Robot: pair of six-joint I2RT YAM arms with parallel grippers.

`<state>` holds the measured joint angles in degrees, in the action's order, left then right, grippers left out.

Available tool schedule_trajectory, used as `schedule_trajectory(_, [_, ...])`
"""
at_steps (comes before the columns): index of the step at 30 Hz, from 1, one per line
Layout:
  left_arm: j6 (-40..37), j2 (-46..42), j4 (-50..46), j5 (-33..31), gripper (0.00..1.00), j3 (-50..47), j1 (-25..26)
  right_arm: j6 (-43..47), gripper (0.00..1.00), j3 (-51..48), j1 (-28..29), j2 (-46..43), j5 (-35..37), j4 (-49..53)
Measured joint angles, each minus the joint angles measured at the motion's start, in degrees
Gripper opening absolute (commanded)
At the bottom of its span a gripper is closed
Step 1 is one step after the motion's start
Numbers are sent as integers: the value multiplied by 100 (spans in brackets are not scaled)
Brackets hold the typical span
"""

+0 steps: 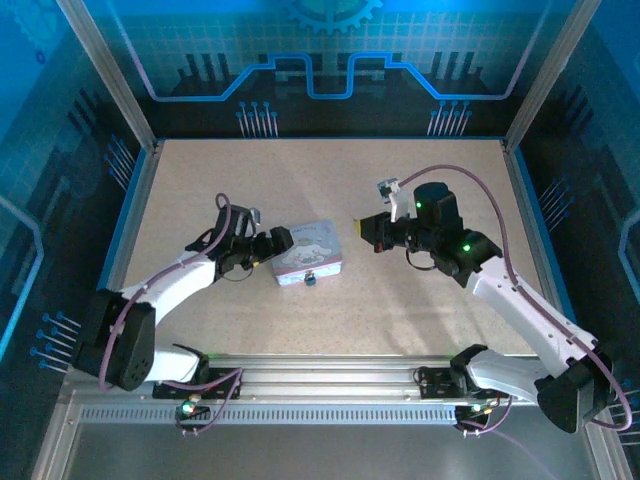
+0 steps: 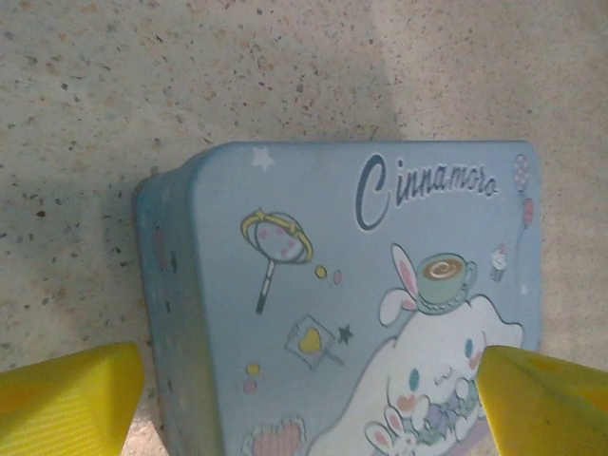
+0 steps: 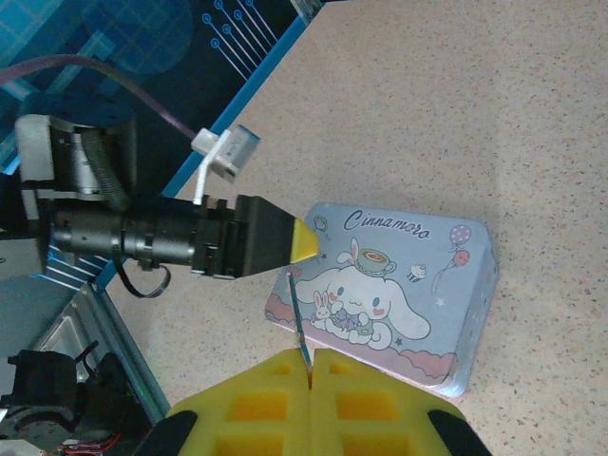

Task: Unlock a padlock with a key

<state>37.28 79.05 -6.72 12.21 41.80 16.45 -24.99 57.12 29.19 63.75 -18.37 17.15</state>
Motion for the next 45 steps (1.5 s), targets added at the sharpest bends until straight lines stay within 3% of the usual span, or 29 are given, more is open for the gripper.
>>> schedule_trajectory(12, [-442,820,271,149,79,420,-2,0,0,-2,0,-17,0,35])
schedule_trajectory(19, [-907,1392,372,570,75,839,0,2,0,-17,0,-70,2,162])
schedule_trajectory(38, [-1534,3276,232,1182,77,3239,387,2,0,-131,0,-326,37,348])
schedule_trajectory(45, [-1672,3414,37,1202,79,3486,439,2,0,-173,0,-323,42,398])
